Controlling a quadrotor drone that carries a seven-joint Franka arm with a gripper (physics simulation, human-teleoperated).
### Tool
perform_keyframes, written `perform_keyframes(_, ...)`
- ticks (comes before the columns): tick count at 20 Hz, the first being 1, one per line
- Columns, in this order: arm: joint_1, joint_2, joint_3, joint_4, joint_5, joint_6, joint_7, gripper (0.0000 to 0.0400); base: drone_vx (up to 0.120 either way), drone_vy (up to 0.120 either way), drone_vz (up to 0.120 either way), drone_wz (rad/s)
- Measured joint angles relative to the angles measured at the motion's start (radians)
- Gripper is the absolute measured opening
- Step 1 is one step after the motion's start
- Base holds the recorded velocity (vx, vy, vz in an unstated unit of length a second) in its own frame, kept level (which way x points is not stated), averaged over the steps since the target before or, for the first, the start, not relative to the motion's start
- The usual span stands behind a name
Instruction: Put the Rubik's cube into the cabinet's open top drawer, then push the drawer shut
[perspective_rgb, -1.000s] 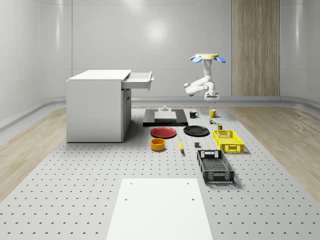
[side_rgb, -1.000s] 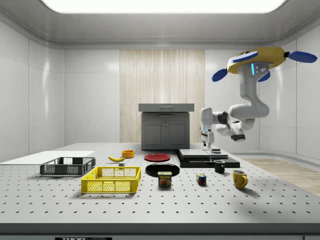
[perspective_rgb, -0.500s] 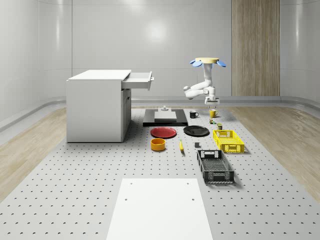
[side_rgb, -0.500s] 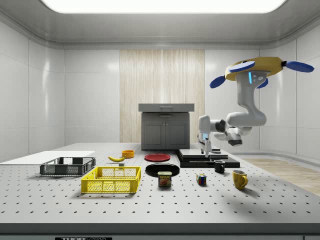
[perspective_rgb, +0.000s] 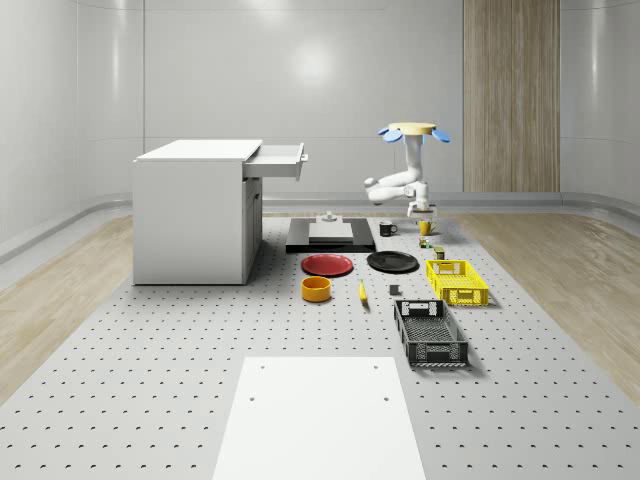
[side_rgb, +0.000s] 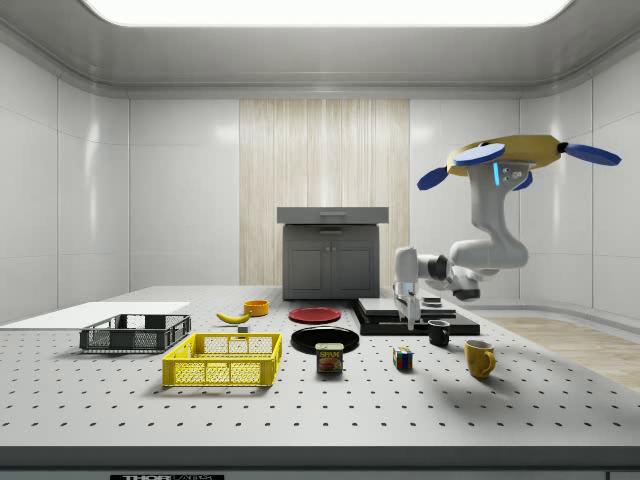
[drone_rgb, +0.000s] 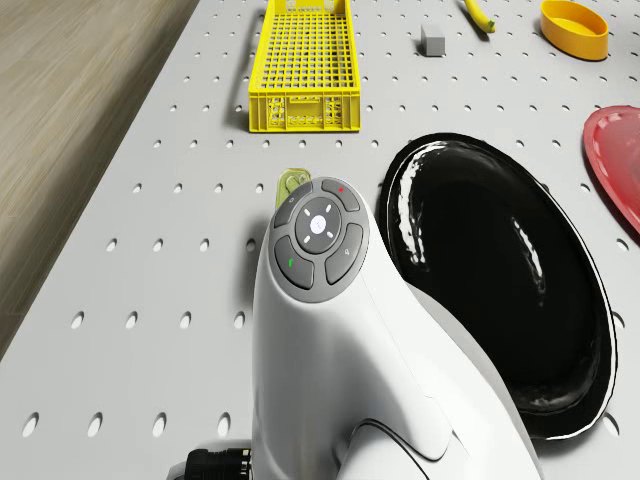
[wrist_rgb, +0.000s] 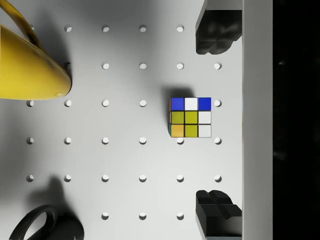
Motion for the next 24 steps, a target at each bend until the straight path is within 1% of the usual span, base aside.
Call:
perform_keyframes(2, -0.003, -0.009, 0.003, 0.001, 0.005, 0.008, 0.003, 0.0400, 0.000, 0.000, -0.120, 0.000)
perform_keyframes(4, -0.006, -0.018, 0.005, 0.001, 0.009, 0.017, 0.005, 0.0400, 0.000, 0.080, -0.120, 0.000)
perform_keyframes(10, -0.014, -0.044, 0.012, 0.003, 0.022, 0.041, 0.013, 0.0400, 0.000, 0.000, -0.120, 0.000)
perform_keyframes(11, -0.015, -0.049, 0.013, 0.003, 0.024, 0.045, 0.014, 0.0400, 0.120, 0.000, -0.120, 0.000)
perform_keyframes(13, -0.017, -0.057, 0.014, 0.004, 0.027, 0.053, 0.016, 0.0400, 0.100, 0.000, 0.000, 0.000)
perform_keyframes(24, -0.018, -0.118, -0.100, 0.029, -0.069, 0.150, 0.007, 0.0400, 0.000, 0.000, 0.000, 0.000)
